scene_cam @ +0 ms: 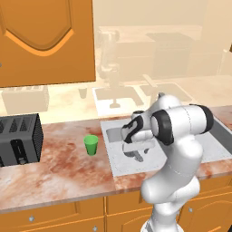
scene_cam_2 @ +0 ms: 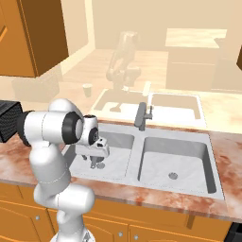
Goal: Move any existing items from the left basin to the right basin for drying. Then move the cup from the counter to the left basin of the sink for washing.
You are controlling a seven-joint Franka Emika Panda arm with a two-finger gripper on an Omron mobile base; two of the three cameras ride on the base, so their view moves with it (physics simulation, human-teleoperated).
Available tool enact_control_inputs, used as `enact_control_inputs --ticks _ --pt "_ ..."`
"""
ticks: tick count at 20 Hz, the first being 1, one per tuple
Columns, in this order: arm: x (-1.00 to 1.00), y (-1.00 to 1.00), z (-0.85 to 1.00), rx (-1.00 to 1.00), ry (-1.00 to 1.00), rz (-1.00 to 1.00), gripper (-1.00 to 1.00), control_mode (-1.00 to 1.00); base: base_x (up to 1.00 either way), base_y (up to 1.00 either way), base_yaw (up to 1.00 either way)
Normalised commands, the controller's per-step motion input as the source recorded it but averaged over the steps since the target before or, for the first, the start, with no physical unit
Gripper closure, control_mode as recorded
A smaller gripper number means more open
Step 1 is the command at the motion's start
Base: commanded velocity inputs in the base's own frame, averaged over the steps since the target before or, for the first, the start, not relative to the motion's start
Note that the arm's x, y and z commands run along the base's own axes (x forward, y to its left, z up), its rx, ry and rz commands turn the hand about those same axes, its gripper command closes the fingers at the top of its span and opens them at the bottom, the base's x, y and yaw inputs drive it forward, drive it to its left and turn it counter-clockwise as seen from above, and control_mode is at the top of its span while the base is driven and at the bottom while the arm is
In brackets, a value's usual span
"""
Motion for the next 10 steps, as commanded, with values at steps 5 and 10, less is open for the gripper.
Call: enact_control_inputs --ticks 5,10 --pt "0.24 -0.07 -0.24 0.0 0.0 0.0 -1.0 -1.0 0.0 0.0 0.0" --pt "0.13 -0.01 -0.22 0.0 0.0 0.0 -1.0 -1.0 0.0 0.0 0.0"
